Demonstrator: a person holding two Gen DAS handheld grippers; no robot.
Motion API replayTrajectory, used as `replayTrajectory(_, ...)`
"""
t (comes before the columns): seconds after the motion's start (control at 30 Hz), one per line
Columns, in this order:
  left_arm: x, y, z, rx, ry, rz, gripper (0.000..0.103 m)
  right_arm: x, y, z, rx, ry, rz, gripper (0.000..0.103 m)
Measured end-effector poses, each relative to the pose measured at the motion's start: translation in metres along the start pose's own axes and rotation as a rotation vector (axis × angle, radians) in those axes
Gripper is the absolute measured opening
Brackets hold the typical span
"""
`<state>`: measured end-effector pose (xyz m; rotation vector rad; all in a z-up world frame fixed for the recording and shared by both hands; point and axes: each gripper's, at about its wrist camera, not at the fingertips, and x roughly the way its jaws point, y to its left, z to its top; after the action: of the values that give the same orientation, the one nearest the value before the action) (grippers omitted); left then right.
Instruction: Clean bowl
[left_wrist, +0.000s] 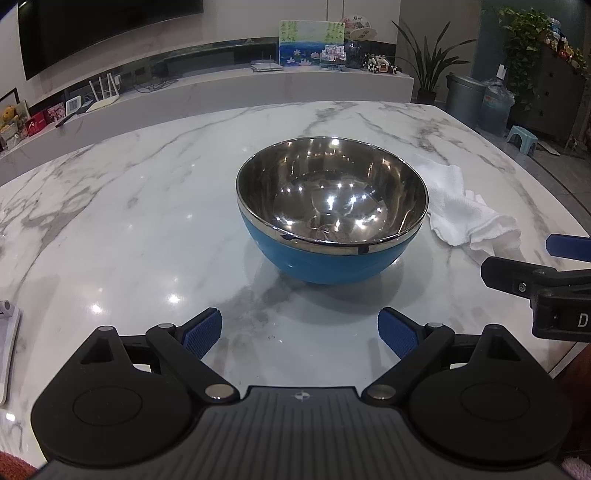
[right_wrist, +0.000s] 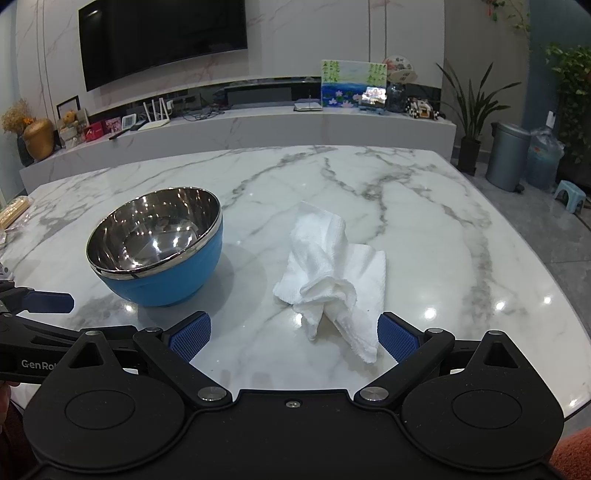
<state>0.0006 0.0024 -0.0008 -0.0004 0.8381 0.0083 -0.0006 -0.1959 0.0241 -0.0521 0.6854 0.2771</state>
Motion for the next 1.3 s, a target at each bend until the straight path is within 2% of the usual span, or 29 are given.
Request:
replayTrajectory(1.03, 0.001, 0.0, -0.0016, 0.003, 0.012, 0.014, 0.092, 0.0011, -0.0002, -0.0003, 0.002, 0.011, 0.01, 0.098)
replayTrajectory(1.3, -0.0025, 0.0015, -0.0015, -0.001, -0.001, -0.005, 0.092, 0.0006, 0.0014, -0.0002, 0.005, 0.007, 0.009, 0.098)
